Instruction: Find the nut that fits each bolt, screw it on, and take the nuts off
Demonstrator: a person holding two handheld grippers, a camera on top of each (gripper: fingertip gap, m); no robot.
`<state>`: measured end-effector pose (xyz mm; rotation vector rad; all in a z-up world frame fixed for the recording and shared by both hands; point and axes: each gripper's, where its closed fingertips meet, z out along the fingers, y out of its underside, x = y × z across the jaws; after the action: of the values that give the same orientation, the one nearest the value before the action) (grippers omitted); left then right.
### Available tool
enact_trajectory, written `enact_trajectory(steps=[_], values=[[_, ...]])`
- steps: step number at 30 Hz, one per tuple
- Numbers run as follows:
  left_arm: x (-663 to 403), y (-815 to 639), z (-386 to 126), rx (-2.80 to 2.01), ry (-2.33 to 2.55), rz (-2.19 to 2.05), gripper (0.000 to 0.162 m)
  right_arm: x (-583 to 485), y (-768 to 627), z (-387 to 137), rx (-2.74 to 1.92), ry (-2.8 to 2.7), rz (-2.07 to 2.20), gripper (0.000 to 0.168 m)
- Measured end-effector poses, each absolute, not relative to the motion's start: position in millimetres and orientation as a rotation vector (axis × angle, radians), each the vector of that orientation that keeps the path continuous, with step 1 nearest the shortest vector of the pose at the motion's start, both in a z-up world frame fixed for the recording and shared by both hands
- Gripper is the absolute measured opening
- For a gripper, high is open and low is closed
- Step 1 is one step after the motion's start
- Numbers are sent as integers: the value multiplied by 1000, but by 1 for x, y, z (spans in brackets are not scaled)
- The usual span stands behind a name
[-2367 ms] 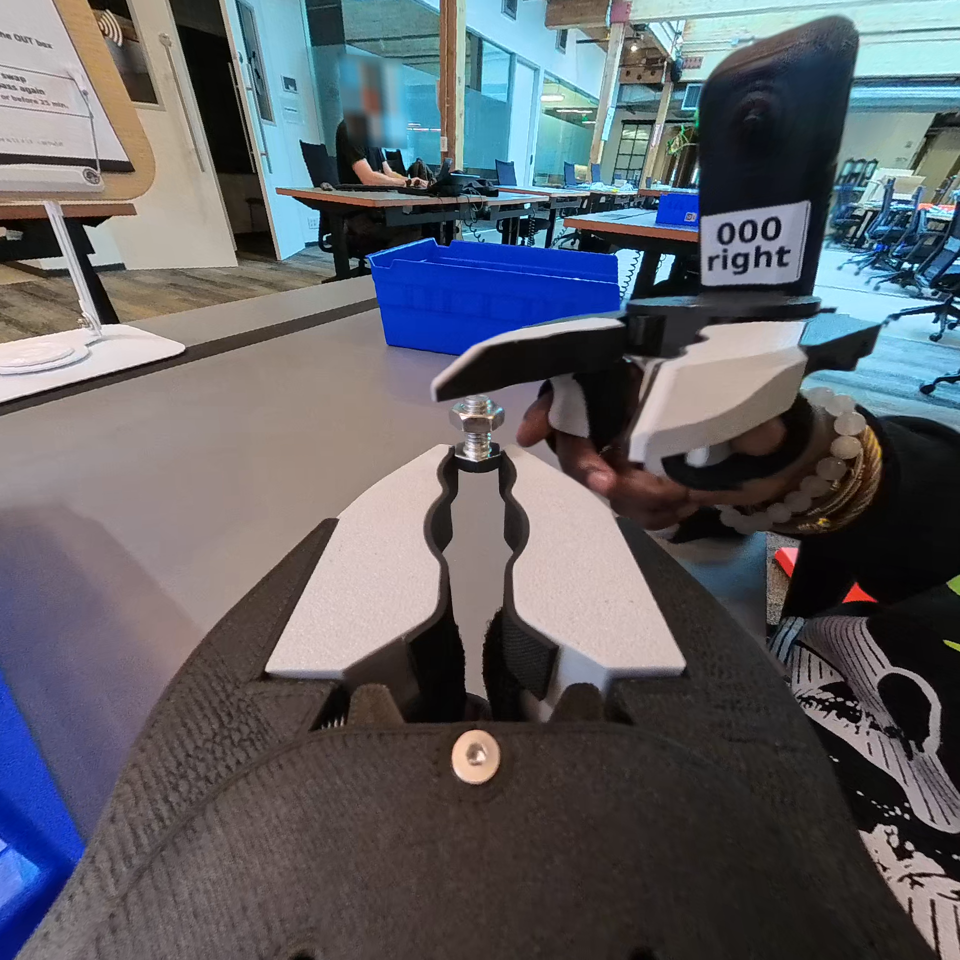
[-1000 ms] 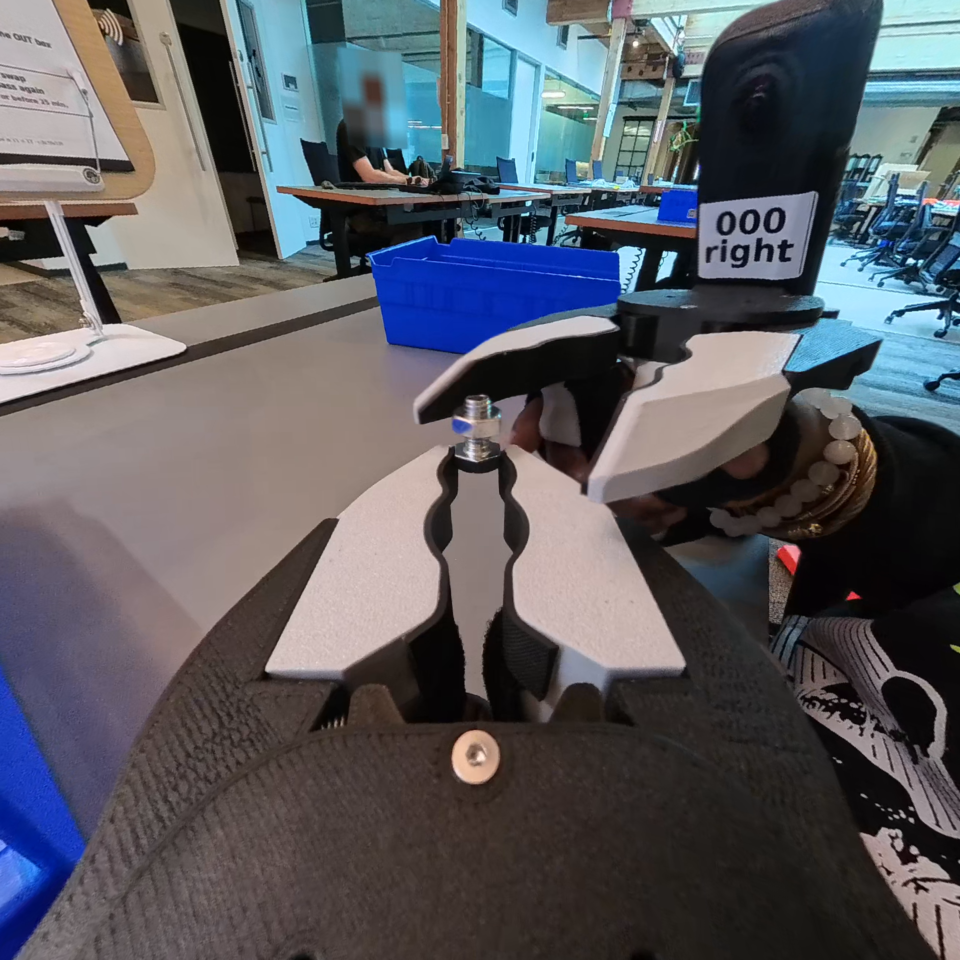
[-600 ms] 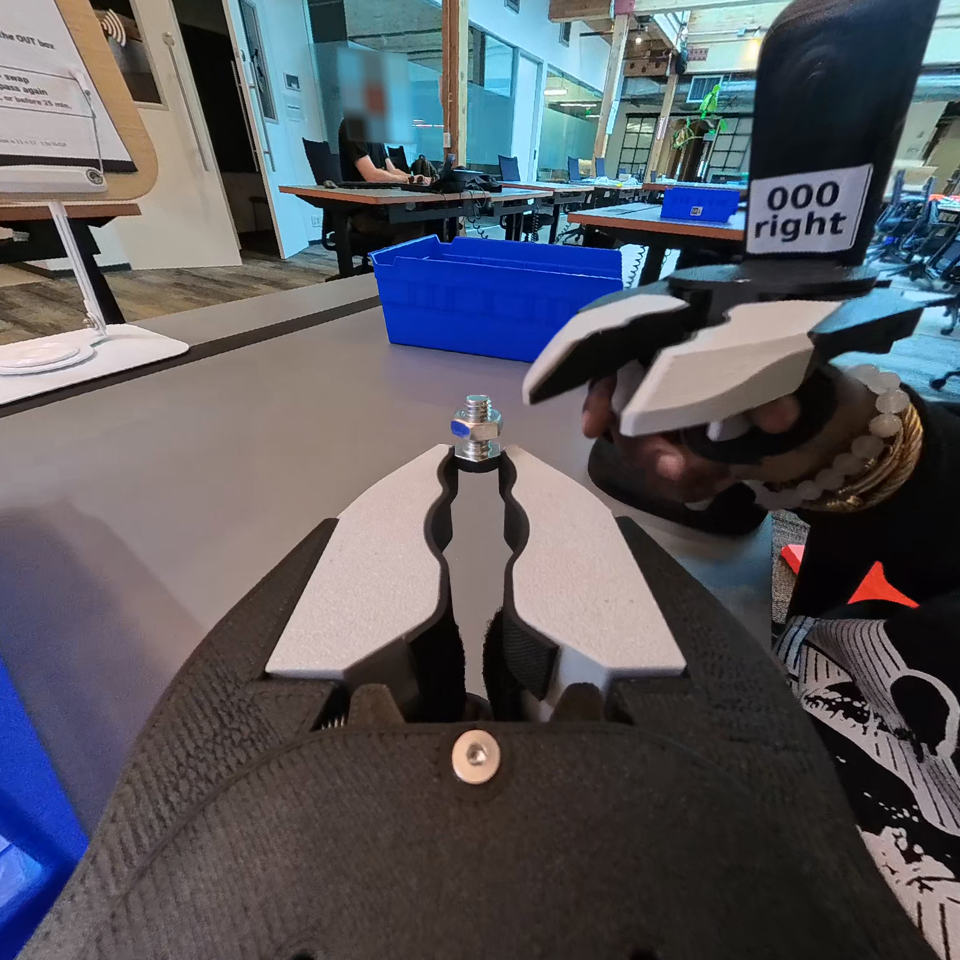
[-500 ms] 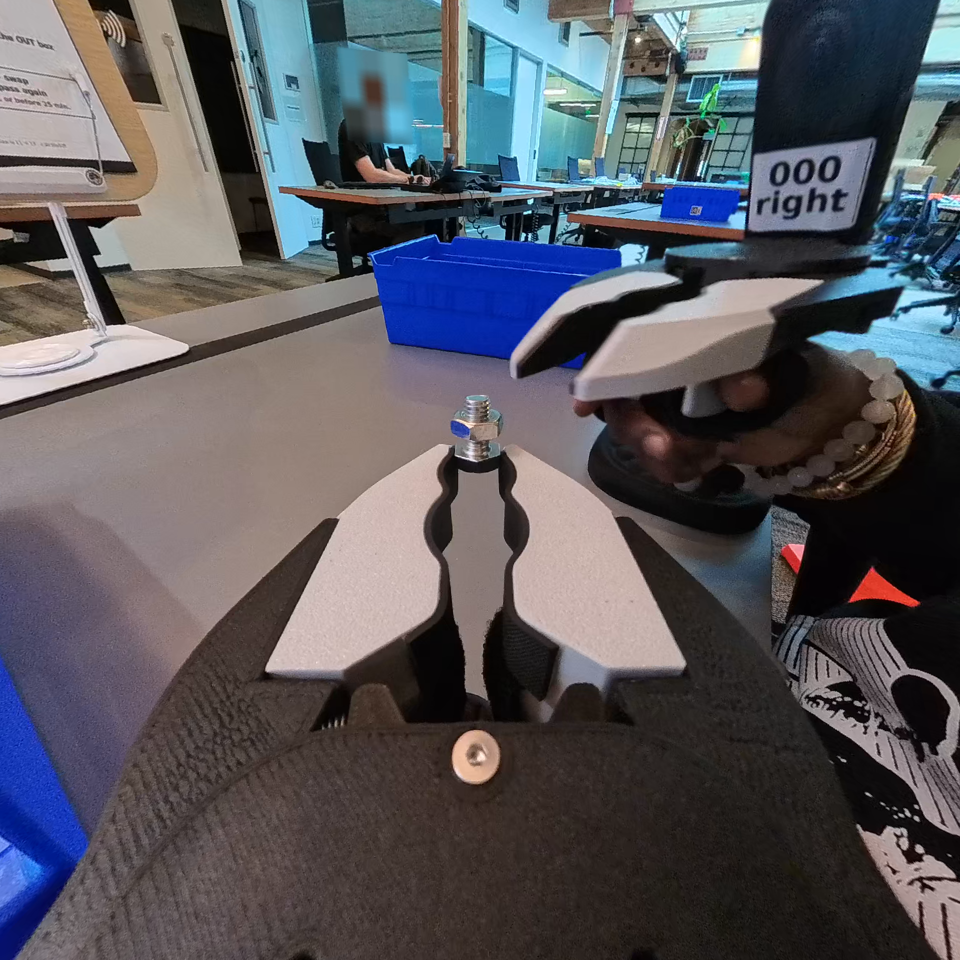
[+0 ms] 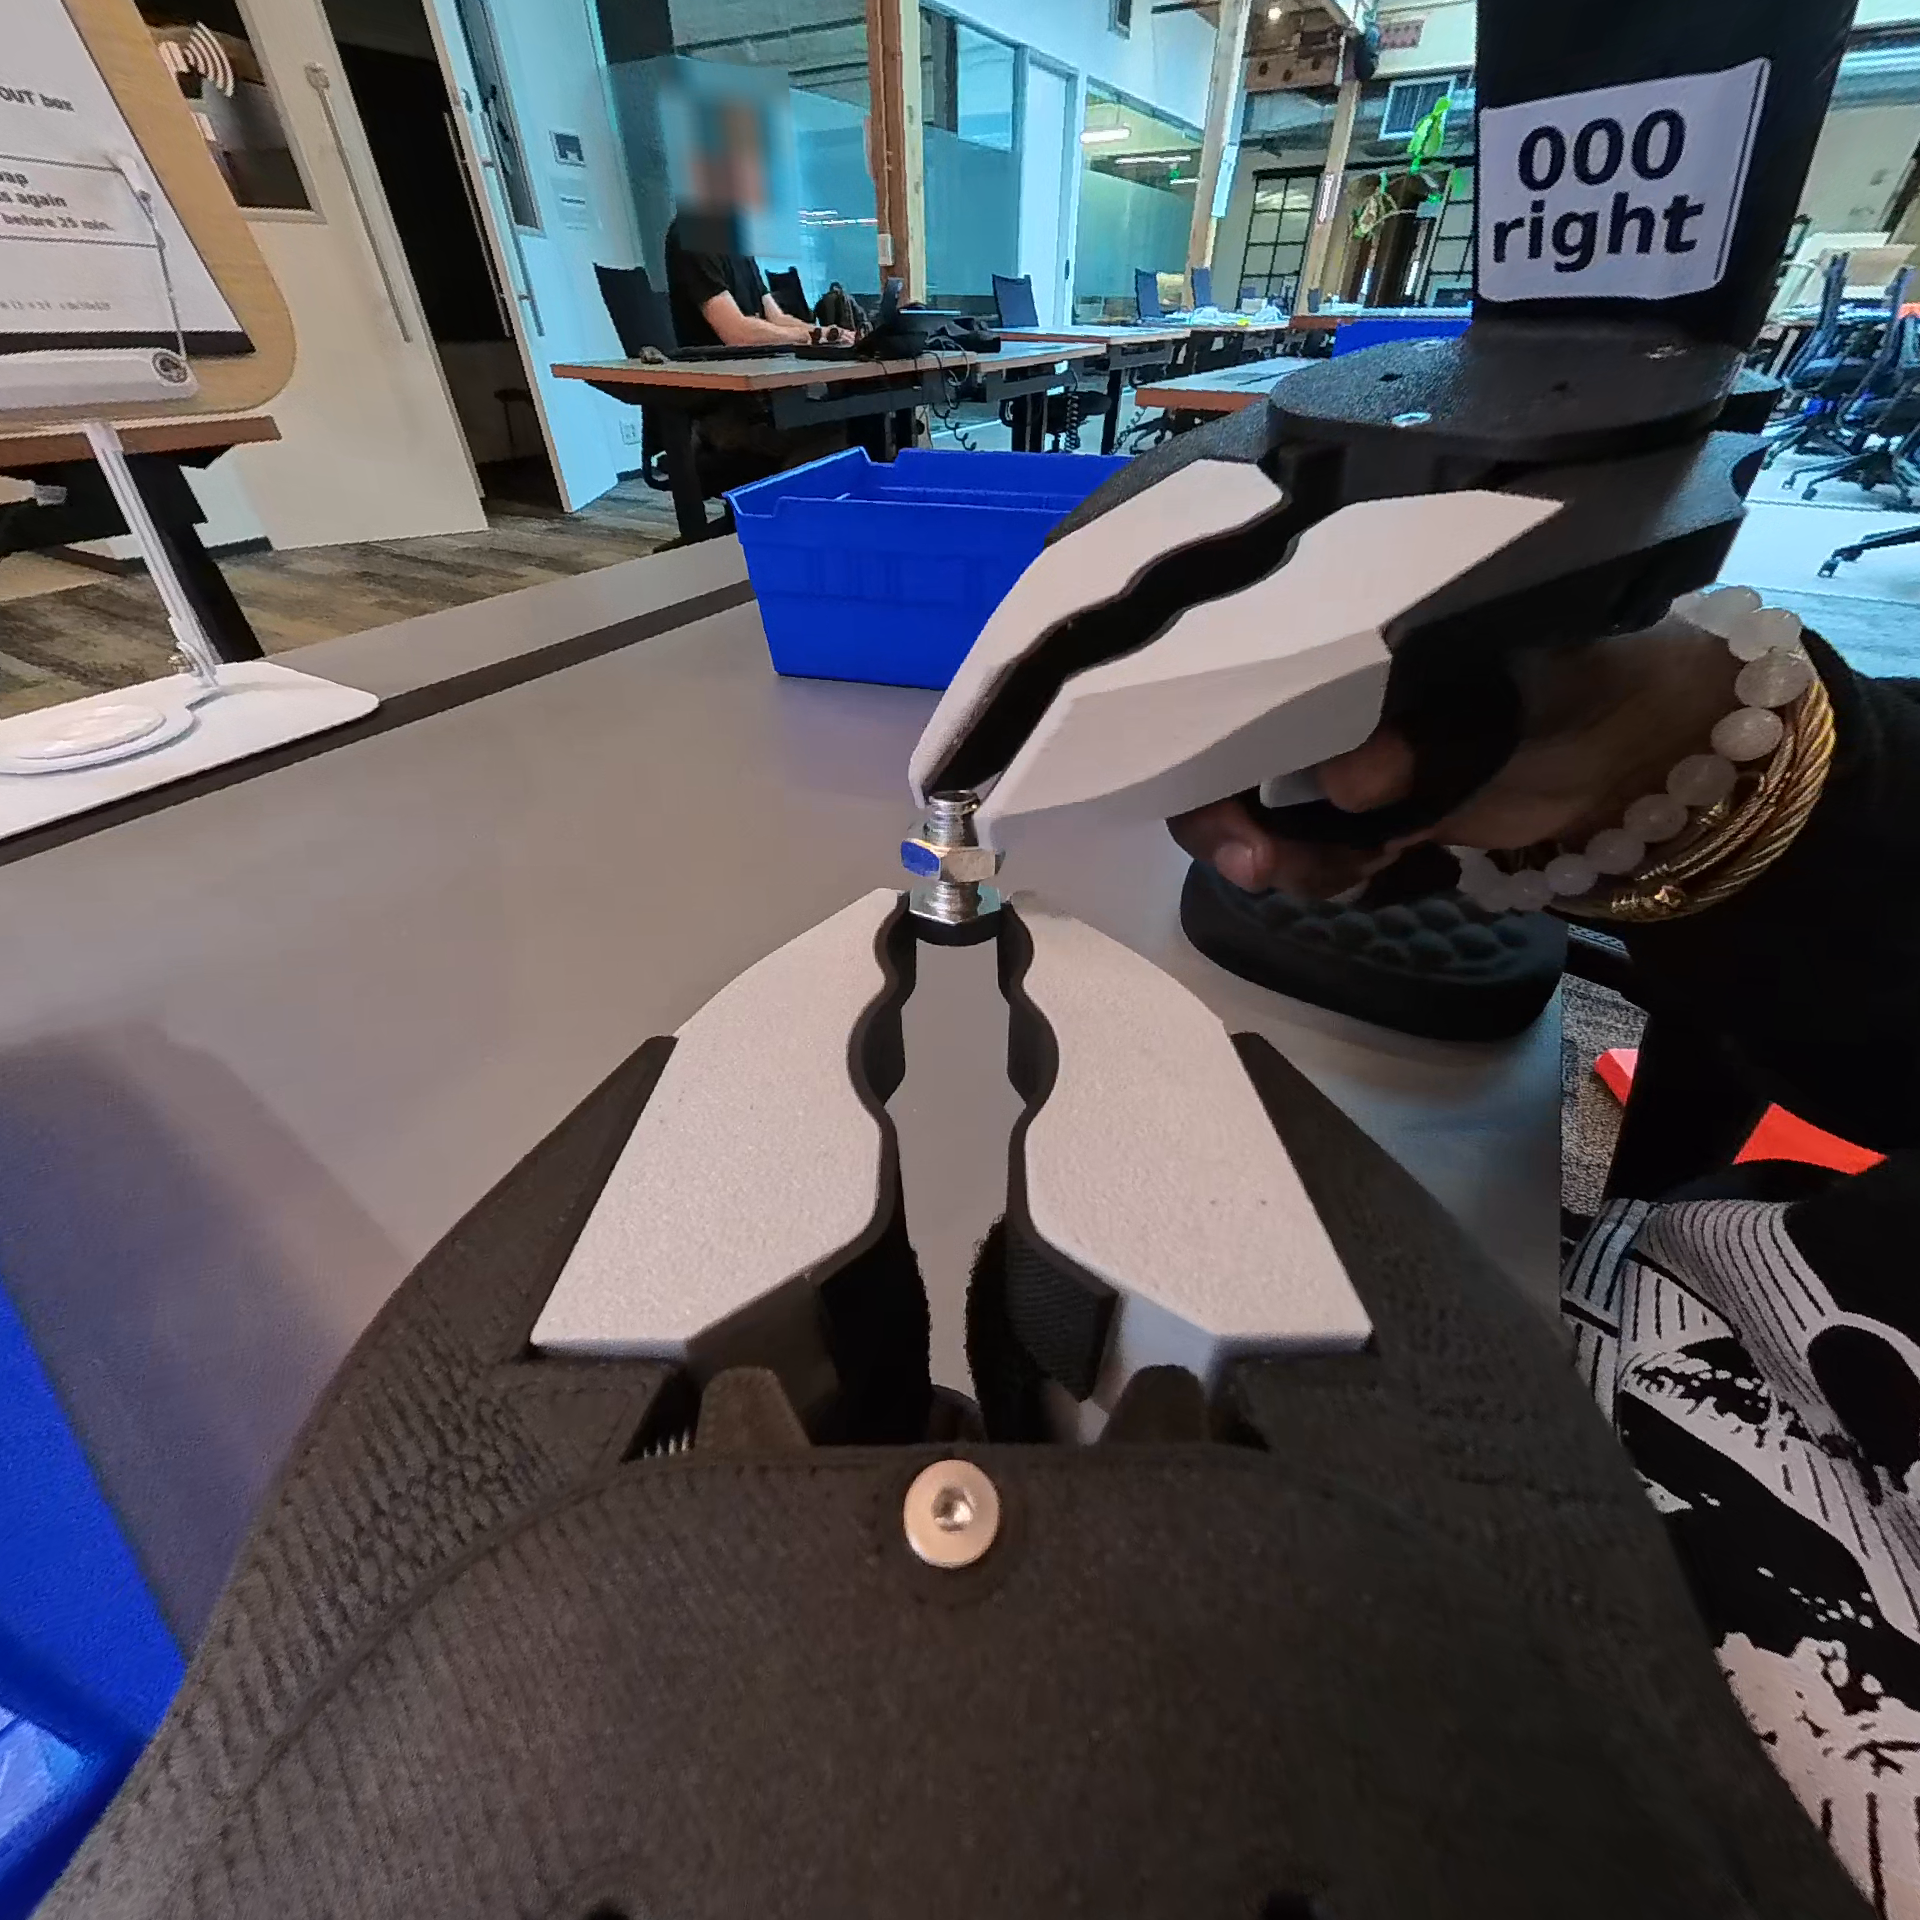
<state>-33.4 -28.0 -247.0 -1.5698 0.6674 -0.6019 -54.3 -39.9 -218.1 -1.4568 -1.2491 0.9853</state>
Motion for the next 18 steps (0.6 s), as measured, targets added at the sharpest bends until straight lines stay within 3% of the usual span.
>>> enact_trajectory(steps=[8,12,18], values=[[-30,-30,-248,-1566,702,-606,15,-50,-40,-219,-1478,-1251,1040,8],[-30,-29,-247,-1568,689,-622,37,-35,-27,-207,-1484,-1163,1064,8],[-34,-28,-244,-1557,655,-644,37,30,23,-173,-1527,-1030,892,8]])
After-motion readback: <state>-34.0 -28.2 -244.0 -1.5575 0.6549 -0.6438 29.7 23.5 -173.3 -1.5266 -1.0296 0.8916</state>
